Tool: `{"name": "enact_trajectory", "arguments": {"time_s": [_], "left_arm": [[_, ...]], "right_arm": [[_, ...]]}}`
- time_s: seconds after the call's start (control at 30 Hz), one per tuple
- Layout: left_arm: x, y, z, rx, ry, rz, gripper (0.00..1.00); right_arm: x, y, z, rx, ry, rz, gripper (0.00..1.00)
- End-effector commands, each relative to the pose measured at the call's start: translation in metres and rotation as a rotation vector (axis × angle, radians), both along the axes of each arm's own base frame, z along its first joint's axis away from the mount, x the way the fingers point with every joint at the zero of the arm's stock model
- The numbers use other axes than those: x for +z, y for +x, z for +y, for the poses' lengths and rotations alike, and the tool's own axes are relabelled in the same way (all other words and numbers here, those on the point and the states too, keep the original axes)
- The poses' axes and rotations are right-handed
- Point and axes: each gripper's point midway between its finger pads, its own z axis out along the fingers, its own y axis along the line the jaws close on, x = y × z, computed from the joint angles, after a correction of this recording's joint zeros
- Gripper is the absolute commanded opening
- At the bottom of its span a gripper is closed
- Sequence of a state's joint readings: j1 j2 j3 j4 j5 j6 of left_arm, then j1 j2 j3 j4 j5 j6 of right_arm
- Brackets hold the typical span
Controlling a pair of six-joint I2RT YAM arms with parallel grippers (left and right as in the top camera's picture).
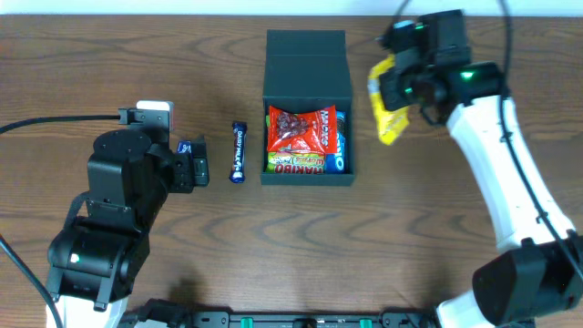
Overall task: Pack container
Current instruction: 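Lower the yellow bag into the box and push it down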
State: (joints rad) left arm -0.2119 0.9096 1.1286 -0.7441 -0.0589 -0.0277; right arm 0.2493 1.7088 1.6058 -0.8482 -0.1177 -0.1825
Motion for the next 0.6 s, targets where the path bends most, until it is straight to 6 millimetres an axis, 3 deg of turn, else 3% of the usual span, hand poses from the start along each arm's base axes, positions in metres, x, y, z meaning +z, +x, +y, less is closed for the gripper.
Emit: {"name": "enact_trajectory", "arguments": {"time_s": [0.0, 0.2, 0.57], "left_arm": [[0.007, 0.000, 0.001, 0.001, 0.005, -0.017, 0.95], [0.007, 0.001, 0.011, 0.025, 0.072, -0.025, 0.95], [0.014, -0.005, 0.013, 0.028, 0.069, -0.048, 0.95]], "right_arm": [[0.018, -0.020, 0.052, 0.252, -0.051, -0.081, 0.01], [0.012, -0.060, 0.126, 0.604, -0.163, -0.150, 0.01], [-0.043, -0.073, 0.145, 0.695, -0.268, -0.027, 0.01]]}}
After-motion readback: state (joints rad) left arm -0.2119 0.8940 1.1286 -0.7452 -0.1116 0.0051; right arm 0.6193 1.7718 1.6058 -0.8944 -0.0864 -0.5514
